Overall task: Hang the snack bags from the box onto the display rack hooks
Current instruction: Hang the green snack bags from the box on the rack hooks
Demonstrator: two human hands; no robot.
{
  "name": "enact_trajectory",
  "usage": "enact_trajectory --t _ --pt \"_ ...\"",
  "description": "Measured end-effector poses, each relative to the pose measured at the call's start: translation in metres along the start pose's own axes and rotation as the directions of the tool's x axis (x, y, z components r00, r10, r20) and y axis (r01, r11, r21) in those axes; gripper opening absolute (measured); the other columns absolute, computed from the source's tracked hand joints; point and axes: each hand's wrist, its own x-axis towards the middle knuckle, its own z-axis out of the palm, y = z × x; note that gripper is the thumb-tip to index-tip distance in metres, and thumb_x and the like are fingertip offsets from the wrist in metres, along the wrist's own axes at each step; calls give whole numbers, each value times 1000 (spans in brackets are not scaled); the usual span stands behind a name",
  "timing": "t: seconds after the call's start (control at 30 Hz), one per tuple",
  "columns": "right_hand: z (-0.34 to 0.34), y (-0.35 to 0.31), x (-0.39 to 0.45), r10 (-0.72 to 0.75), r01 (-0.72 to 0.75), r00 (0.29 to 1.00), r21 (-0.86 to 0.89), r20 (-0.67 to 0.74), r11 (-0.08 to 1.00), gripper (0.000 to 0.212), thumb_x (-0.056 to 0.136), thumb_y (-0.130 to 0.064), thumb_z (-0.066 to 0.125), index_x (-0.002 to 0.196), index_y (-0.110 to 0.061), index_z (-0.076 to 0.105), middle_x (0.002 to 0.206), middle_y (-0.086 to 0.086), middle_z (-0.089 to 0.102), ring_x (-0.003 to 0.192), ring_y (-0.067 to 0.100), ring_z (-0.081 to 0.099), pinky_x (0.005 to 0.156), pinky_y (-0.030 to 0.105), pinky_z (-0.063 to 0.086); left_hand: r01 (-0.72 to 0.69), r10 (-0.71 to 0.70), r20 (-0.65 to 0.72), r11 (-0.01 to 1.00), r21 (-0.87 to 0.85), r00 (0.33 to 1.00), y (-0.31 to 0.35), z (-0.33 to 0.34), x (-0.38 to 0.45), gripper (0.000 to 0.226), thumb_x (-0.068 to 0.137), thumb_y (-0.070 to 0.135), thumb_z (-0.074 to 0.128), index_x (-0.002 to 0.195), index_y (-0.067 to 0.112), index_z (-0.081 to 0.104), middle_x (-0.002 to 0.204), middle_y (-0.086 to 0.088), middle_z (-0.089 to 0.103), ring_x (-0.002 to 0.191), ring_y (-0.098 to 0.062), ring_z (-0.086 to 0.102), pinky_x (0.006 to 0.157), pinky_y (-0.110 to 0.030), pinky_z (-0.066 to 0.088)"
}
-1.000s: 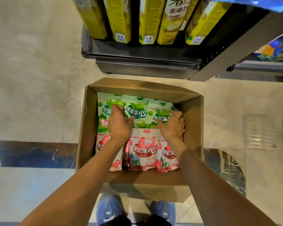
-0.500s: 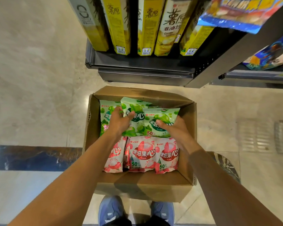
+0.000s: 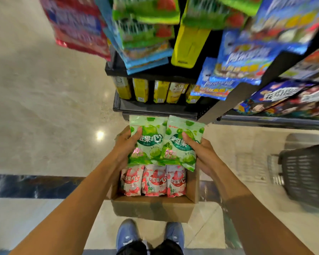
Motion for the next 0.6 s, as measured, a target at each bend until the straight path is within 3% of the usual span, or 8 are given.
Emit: enact_trajectory --t 0.17,0.27,0.43,0.53,0.6 --pt "10 -73 -68 -64 64 998 -10 7 998 84 51 -60 77 121 -17 61 128 6 61 121 23 54 104 49 42 -85 85 64 996 0 994 65 10 -68 37 94 31 52 125 10 57 115 -14 67 104 -30 64 89 -46 52" --pt "8 -112 -103 -121 121 993 2 16 993 100 47 -69 79 131 -21 54 137 2 53 129 20 47 108 49 37 -140 139 96 990 0 986 103 15 -110 46 88 40 57 127 15 57 122 -10 64 113 -30 59 99 -52 44" --pt "18 -192 -184 -237 237 971 -46 10 970 59 68 -50 71 115 -15 65 113 3 70 107 21 64 99 45 46 -233 233 145 972 -20 961 171 31 -176 29 93 33 53 116 19 61 116 -8 68 105 -26 64 93 -47 50" --pt "16 -231 -225 -316 315 948 -41 -33 948 69 59 -59 79 114 -18 67 113 0 70 108 20 64 100 47 45 -302 305 163 952 -42 939 211 43 -218 65 76 54 67 129 18 53 127 -5 62 115 -26 59 100 -50 45" --pt "16 -257 -248 -357 355 933 -39 -51 934 67 60 -58 79 113 -19 67 112 0 70 108 20 64 101 47 45 -341 346 173 938 -59 922 236 50 -241 76 67 58 71 130 19 52 127 -5 61 117 -27 58 100 -51 44"
